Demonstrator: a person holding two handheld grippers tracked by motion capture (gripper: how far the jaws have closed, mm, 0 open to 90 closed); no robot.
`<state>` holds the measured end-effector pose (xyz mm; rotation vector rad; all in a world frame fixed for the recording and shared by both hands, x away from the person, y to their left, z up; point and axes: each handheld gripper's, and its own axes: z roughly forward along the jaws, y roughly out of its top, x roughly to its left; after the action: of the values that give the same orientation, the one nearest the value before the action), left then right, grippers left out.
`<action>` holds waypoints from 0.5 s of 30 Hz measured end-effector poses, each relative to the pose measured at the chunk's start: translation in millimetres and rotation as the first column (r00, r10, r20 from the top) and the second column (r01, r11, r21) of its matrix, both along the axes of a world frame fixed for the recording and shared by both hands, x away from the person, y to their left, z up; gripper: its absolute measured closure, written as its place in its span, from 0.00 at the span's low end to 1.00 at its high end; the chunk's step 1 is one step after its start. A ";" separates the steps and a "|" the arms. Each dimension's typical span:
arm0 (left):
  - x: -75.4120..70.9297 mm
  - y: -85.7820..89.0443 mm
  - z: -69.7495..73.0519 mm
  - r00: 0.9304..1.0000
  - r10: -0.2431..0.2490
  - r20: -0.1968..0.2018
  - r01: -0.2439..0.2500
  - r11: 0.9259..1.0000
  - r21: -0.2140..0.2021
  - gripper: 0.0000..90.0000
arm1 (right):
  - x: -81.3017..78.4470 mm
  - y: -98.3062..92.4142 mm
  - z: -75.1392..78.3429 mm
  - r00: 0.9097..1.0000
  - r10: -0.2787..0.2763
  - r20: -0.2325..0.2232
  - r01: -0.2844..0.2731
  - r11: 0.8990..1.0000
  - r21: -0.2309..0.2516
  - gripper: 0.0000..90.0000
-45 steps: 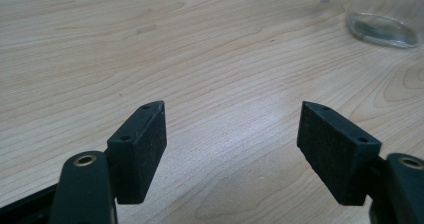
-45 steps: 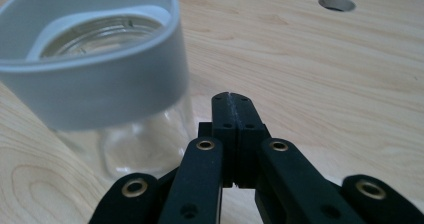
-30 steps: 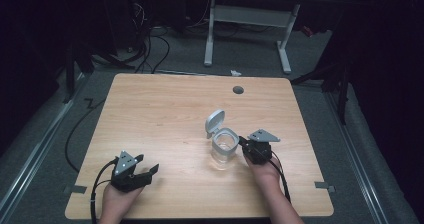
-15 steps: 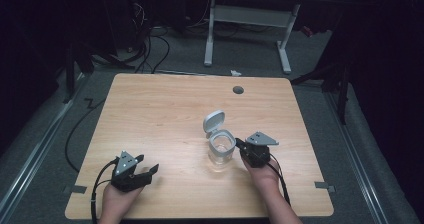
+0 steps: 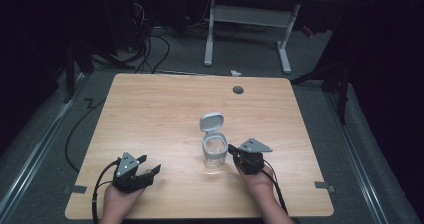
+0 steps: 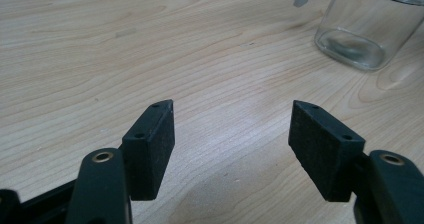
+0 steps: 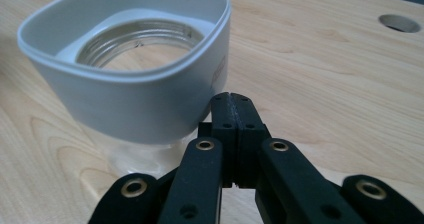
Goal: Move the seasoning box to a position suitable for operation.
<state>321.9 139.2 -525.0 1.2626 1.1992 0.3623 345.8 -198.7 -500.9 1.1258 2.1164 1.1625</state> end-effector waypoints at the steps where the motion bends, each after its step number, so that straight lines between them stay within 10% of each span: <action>1: -0.6 -1.1 0.0 1.000 -0.004 0.000 0.004 1.000 -0.002 0.40 | -1.2 4.0 -3.0 1.000 0.007 -0.005 -0.007 1.000 0.002 1.00; 15: -12.2 -22.5 3.8 0.996 -0.089 0.002 0.089 0.996 -0.022 0.41 | 0.0 10.6 -7.3 1.000 0.025 -0.019 -0.025 1.000 -0.002 0.97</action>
<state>309.7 116.7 -521.1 1.2918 1.1395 0.2835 345.8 -188.1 -508.2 1.1165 2.1510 1.1648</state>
